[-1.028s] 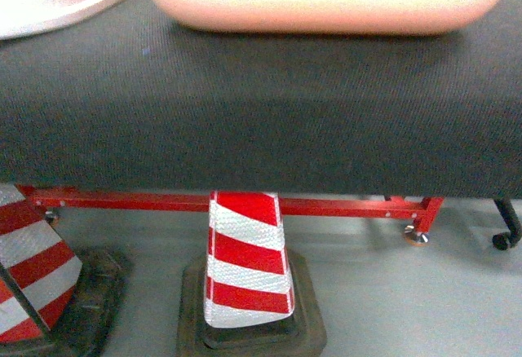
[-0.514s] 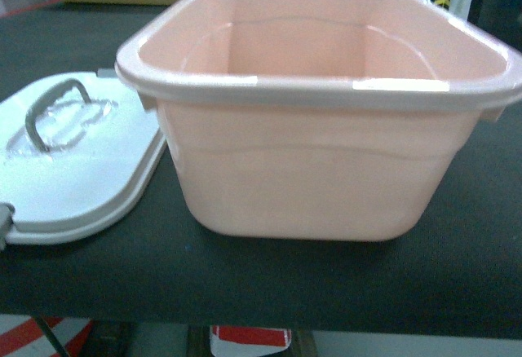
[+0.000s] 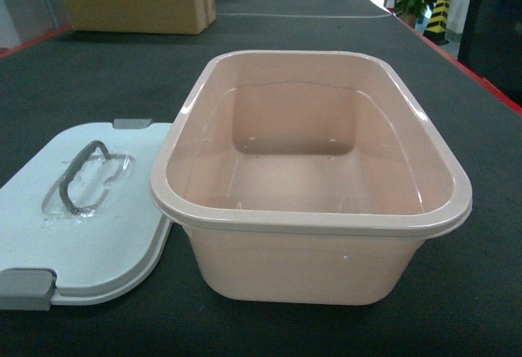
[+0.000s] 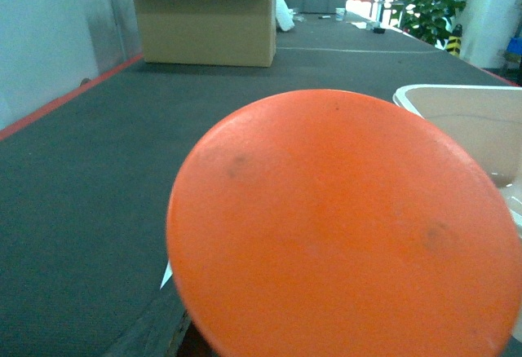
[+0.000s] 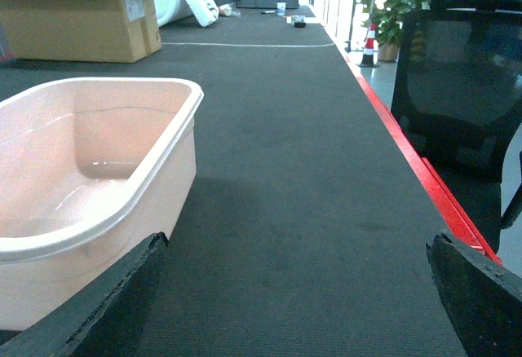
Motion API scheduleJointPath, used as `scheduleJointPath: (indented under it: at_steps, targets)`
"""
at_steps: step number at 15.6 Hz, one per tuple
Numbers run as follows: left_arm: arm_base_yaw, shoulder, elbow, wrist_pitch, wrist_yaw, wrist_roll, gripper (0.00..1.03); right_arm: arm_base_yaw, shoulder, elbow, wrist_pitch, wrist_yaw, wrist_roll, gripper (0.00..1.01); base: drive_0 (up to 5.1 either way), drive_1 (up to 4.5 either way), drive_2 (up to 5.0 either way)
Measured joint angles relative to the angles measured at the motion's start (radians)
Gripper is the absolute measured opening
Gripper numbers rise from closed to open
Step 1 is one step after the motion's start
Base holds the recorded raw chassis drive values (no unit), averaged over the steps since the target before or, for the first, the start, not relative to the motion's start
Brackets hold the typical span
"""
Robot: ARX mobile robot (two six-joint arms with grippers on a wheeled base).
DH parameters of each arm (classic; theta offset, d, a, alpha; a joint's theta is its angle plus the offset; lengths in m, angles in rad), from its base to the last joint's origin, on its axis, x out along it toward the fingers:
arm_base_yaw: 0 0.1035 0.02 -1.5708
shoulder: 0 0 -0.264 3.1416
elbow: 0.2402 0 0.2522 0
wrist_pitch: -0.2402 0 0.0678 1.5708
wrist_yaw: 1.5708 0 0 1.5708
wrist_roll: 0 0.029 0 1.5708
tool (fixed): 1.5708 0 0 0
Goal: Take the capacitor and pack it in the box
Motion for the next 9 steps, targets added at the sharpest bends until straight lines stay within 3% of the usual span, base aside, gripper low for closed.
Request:
scheduleJointPath:
  at_steps: [9]
  targets:
    - [0.000,0.000,0.000,-0.005,0.000,0.000,0.44,0.000,0.000,0.000,-0.001,0.000,0.000,0.98,0.0,0.00,0.0]
